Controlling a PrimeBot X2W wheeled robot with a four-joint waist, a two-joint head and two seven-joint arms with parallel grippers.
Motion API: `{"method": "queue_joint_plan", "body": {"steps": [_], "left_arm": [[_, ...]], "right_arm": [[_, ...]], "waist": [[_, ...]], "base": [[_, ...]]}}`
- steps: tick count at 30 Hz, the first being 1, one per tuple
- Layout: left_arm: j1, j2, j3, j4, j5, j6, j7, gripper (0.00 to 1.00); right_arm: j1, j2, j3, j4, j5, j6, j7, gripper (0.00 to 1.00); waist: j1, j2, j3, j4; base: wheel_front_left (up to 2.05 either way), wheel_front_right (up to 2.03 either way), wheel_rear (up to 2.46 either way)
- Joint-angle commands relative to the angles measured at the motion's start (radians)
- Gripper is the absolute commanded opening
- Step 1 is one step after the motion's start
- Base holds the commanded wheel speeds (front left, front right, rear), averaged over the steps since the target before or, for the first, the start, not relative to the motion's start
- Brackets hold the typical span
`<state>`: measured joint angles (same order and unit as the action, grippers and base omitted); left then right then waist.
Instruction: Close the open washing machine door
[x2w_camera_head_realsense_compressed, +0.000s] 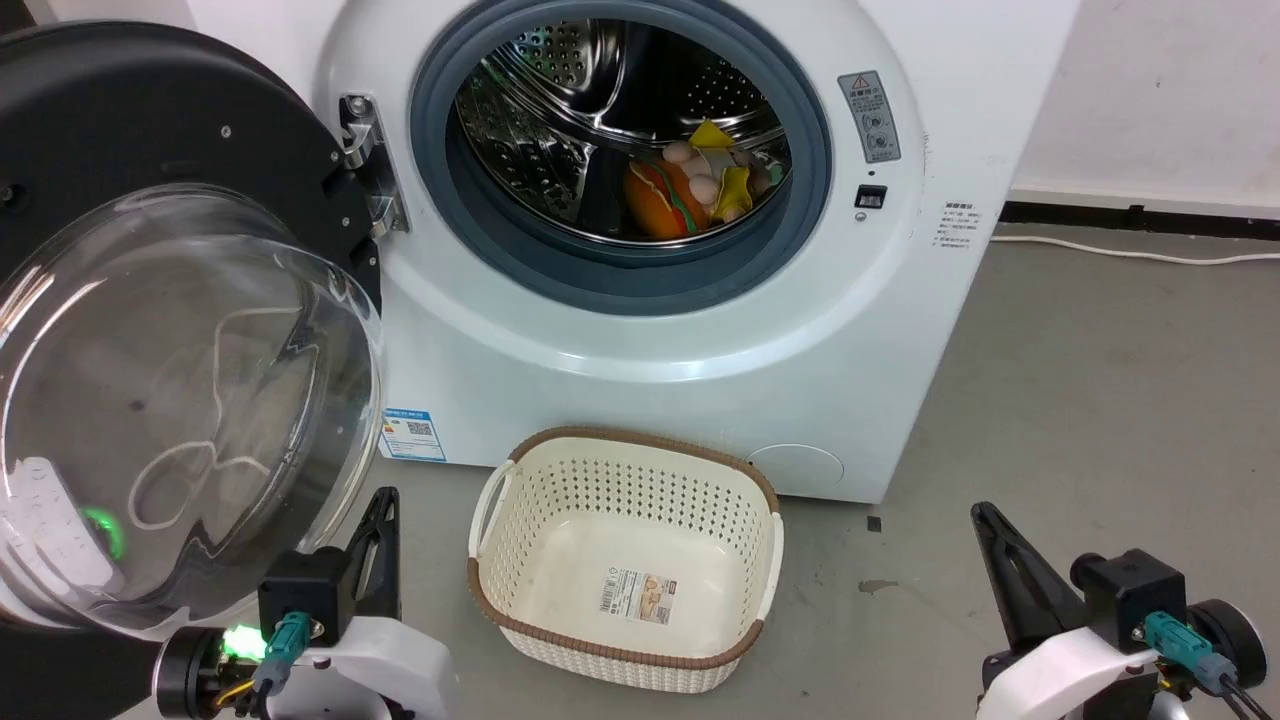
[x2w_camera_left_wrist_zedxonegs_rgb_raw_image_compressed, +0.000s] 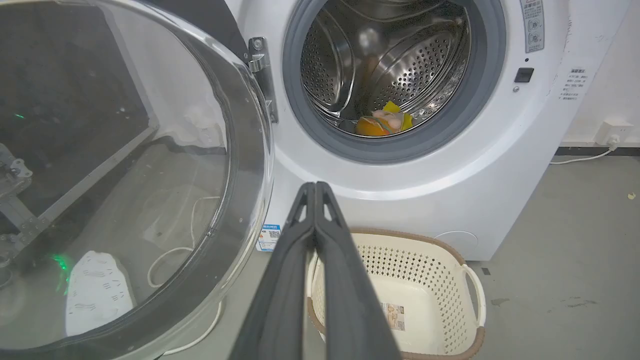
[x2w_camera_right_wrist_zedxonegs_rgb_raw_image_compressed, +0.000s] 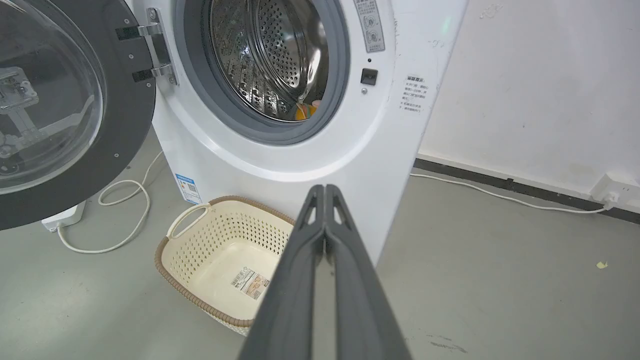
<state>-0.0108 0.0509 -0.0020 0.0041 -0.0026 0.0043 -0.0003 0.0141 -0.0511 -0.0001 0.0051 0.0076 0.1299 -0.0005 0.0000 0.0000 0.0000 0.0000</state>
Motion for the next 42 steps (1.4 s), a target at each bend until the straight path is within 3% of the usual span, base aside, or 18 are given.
{"method": "queue_joint_plan", "body": {"steps": [1, 18, 19, 40, 41, 42], "left_arm": [[0.011, -0.001, 0.002, -0.004, 0.003, -0.004, 0.0, 0.0], [0.011, -0.001, 0.002, -0.004, 0.003, -0.004, 0.0, 0.0], [0.0, 0.0, 0.0, 0.0, 0.0, 0.0, 0.0, 1.0], [0.01, 0.0, -0.035, 0.007, -0.048, 0.011, -0.039, 1.0], [0.01, 0.0, -0.037, 0.007, -0.051, 0.011, -0.041, 0.72], [0.01, 0.0, -0.039, 0.007, -0.054, 0.012, -0.043, 0.25]], "right_arm": [[-0.014, 0.001, 0.0, -0.005, -0.008, 0.001, 0.0, 0.0], [-0.014, 0.001, 0.0, -0.005, -0.008, 0.001, 0.0, 0.0], [0.0, 0.0, 0.0, 0.0, 0.001, 0.0, 0.0, 1.0], [0.016, 0.0, 0.015, 0.013, 0.051, 0.0, -0.035, 1.0], [0.017, 0.0, 0.016, 0.014, 0.053, 0.0, -0.037, 1.0], [0.018, 0.0, 0.017, 0.014, 0.056, 0.0, -0.039, 1.0]], "waist": [[0.0, 0.0, 0.0, 0.0], [0.0, 0.0, 0.0, 0.0], [0.0, 0.0, 0.0, 0.0], [0.0, 0.0, 0.001, 0.003], [0.0, 0.0, 0.001, 0.003], [0.0, 0.0, 0.001, 0.003]], "base": [[0.0, 0.0, 0.0], [0.0, 0.0, 0.0], [0.0, 0.0, 0.0], [0.0, 0.0, 0.0], [0.0, 0.0, 0.0], [0.0, 0.0, 0.0]]}}
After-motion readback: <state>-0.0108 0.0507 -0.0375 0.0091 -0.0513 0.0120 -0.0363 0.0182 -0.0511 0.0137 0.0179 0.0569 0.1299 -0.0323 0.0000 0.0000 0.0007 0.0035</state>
